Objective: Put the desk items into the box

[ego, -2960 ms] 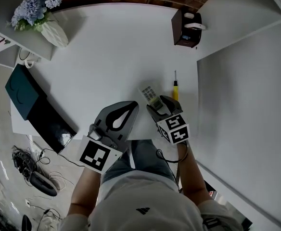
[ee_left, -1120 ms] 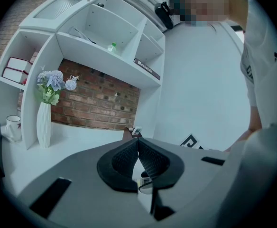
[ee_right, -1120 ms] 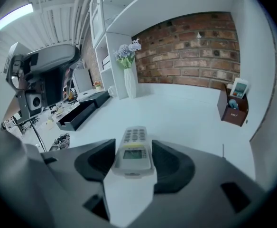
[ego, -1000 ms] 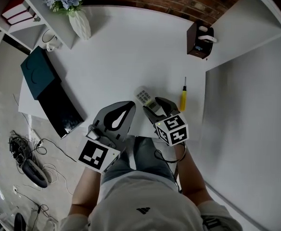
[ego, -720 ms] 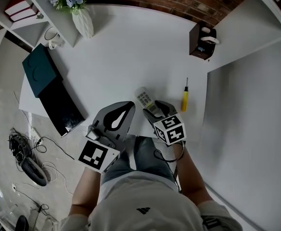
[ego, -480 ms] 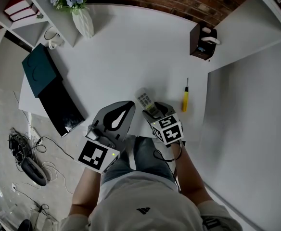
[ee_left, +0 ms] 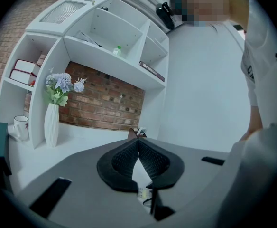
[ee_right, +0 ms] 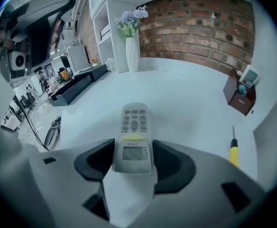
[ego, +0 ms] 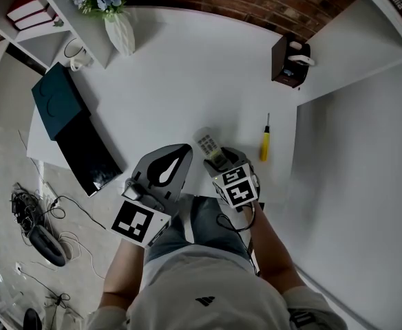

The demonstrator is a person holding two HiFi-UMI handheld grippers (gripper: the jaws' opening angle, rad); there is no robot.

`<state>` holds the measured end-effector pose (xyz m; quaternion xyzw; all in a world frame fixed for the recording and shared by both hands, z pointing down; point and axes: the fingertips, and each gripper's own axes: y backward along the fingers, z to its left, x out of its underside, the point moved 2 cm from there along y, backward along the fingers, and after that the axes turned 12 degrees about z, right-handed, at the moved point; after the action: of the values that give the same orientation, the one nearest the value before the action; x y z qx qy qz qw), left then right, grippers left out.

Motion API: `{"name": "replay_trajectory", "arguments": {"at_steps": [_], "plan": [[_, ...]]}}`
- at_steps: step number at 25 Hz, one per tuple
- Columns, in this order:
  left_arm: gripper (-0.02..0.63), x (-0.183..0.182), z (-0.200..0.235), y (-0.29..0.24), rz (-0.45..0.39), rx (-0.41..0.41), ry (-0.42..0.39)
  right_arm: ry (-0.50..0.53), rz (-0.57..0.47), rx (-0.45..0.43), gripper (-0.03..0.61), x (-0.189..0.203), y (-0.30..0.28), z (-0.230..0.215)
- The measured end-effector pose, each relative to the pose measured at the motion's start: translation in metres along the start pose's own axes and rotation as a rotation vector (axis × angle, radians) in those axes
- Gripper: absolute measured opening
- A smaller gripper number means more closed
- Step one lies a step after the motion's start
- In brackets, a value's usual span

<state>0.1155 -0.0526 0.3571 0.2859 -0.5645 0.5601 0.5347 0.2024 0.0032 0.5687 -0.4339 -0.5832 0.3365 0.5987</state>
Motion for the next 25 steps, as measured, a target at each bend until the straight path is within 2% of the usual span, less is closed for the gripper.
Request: {"name": "replay_trajectory", "arguments": {"at_steps": [6,11,18,25], "plan": [[0.012,-0.001,0.005,0.008,-0.002,-0.018,0.001,-0.054,-0.076,-0.039,0.253,-0.003,0.011,0.007],[0.012,0.001,0.012,0.016,-0.002,-0.053,0.010,-0.045,-0.154,-0.074,0.253,-0.023,0.030,0.016],[0.012,0.000,0.023,0.039,-0.027,-0.139,0.031,0.054,-0.240,-0.135,0.253,-0.068,0.052,0.038],[0.012,0.005,0.043,0.079,-0.067,-0.283,0.067,0.183,-0.289,-0.233,0.253,-0.110,0.059,0.079]]}}
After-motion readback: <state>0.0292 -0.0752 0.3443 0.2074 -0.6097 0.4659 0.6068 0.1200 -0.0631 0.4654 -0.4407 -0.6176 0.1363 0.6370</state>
